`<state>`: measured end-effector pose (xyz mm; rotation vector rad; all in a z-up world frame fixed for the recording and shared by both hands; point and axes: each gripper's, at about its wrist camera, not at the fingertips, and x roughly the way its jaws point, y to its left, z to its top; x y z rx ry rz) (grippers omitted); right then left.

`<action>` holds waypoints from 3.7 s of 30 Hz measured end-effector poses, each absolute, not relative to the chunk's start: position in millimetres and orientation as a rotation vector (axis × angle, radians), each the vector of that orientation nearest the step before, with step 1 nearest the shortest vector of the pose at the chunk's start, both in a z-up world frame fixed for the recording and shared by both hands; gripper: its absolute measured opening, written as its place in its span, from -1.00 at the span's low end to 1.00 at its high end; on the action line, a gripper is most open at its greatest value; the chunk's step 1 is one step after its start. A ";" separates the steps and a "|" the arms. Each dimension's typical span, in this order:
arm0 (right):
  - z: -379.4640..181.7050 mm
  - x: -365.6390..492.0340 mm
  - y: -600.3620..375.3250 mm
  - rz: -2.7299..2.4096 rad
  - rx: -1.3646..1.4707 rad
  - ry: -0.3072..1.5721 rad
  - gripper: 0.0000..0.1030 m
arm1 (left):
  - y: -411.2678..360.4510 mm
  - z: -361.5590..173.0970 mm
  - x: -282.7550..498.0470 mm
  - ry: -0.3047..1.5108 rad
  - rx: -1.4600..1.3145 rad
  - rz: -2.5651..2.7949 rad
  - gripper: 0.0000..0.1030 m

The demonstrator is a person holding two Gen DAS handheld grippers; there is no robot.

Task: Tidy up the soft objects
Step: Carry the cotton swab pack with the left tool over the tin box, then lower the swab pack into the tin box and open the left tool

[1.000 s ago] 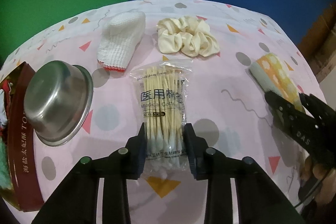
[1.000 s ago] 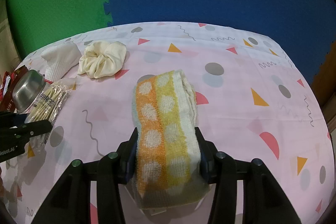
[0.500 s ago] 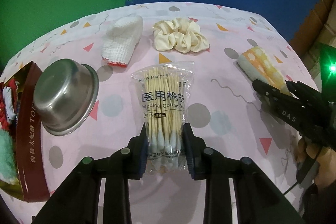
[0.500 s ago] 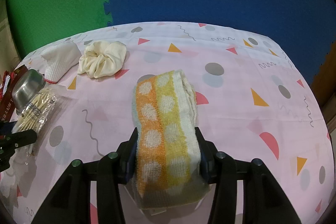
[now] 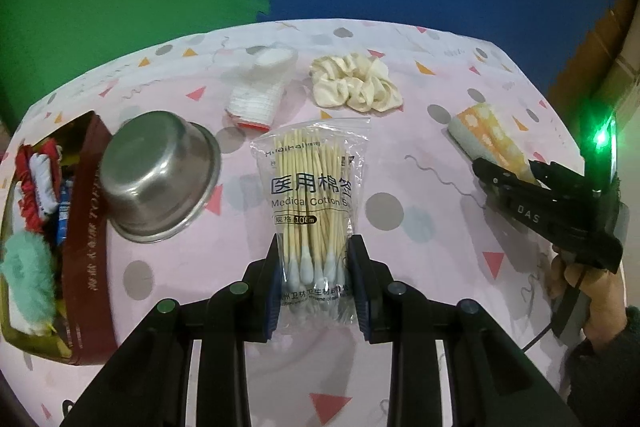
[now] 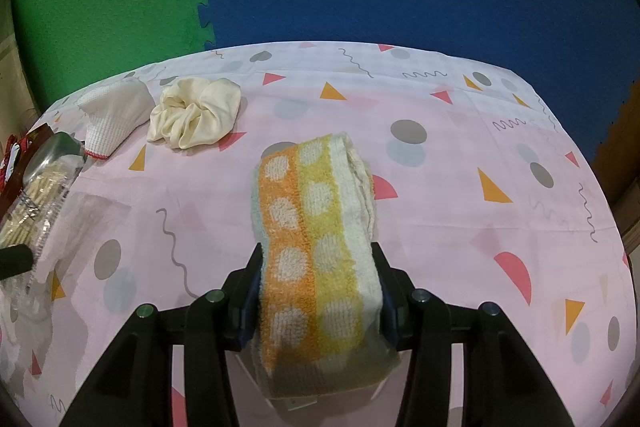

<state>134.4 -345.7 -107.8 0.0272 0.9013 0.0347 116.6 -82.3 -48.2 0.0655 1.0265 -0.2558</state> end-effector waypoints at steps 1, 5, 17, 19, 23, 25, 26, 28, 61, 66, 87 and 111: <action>-107.8 134.4 -345.8 0.035 0.027 0.901 -0.04 | -80.9 -46.9 116.3 1.027 0.066 -0.251 -0.47; -107.9 134.4 -345.9 0.034 0.027 0.901 -0.04 | -70.5 -38.9 111.4 1.020 0.046 -0.243 -0.47; -107.9 134.6 -346.0 0.034 0.027 0.901 -0.04 | -28.7 -12.1 101.9 0.981 0.018 -0.181 -0.47; -107.8 134.6 -345.7 0.034 0.027 0.901 -0.04 | -20.5 -8.5 101.4 0.974 0.025 -0.158 -0.47; -107.9 134.6 -345.5 0.034 0.027 0.901 -0.04 | -1.5 -2.0 101.4 0.973 0.007 -0.128 -0.47; -107.8 134.6 -345.4 0.034 0.027 0.901 -0.04 | 8.5 1.9 100.3 0.969 0.001 -0.111 -0.47; -107.9 134.7 -345.6 0.034 0.027 0.901 -0.04 | 12.9 3.6 99.9 0.967 0.004 -0.099 -0.47; -107.9 134.6 -345.3 0.034 0.027 0.901 -0.04 | 22.9 7.8 99.0 0.960 0.010 -0.076 -0.47; -107.8 134.5 -346.1 0.033 0.025 0.902 -0.04 | 185.8 -4.0 128.0 0.984 -0.083 0.211 -0.47; -107.7 134.4 -345.9 0.033 0.025 0.902 -0.04 | 185.8 -19.6 144.6 0.990 -0.070 0.194 -0.47; -108.0 134.7 -346.3 0.032 0.019 0.903 -0.04 | 188.1 -28.8 160.5 0.950 -0.042 0.188 0.17; -107.0 135.1 -347.3 0.028 0.004 0.905 -0.03 | 142.4 -12.3 71.7 0.789 0.032 0.196 0.36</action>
